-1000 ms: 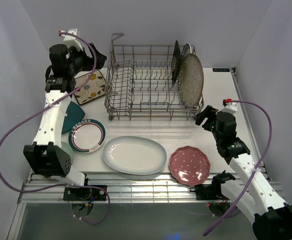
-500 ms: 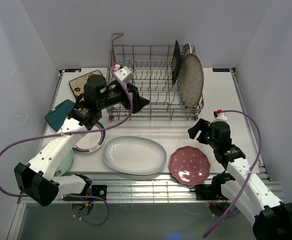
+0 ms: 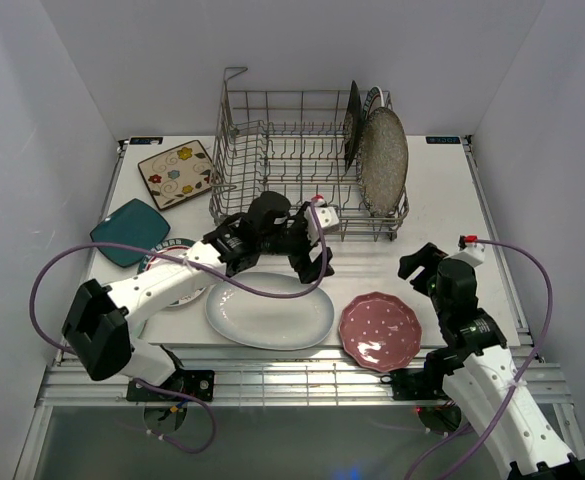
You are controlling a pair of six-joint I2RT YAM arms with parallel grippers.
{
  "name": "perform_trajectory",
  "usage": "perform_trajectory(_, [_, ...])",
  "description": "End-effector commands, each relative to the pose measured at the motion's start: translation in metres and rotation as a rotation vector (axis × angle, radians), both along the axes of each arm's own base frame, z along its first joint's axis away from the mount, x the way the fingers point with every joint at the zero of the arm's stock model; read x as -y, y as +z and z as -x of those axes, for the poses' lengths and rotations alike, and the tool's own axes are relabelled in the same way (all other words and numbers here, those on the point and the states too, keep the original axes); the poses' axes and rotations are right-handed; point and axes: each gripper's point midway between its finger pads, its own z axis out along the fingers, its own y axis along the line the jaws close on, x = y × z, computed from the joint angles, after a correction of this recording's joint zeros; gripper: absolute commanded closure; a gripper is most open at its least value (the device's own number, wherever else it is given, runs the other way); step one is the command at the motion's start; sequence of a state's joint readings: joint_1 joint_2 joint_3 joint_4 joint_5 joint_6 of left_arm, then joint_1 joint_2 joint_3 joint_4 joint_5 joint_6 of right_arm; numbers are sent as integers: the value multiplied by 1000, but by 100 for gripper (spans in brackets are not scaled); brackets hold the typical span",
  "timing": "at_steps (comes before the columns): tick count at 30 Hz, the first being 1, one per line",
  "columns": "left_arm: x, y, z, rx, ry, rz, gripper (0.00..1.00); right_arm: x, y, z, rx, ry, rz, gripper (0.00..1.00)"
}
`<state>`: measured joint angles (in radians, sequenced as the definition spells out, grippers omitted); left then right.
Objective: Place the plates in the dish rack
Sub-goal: Pick up the plate from the corner of the board.
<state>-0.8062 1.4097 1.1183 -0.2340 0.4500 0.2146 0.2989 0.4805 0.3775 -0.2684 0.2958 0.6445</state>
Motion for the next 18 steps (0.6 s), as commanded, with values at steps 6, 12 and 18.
perform_trajectory(6, [25,-45,21,26,-115,-79,2,22,4,6,17,-120,18,23])
perform_trajectory(12, [47,-67,22,2,-153,-112,2,17,6,5,43,-83,21,23])
perform_trajectory(18, [70,-86,16,-32,-166,-130,2,13,7,4,52,-60,17,24])
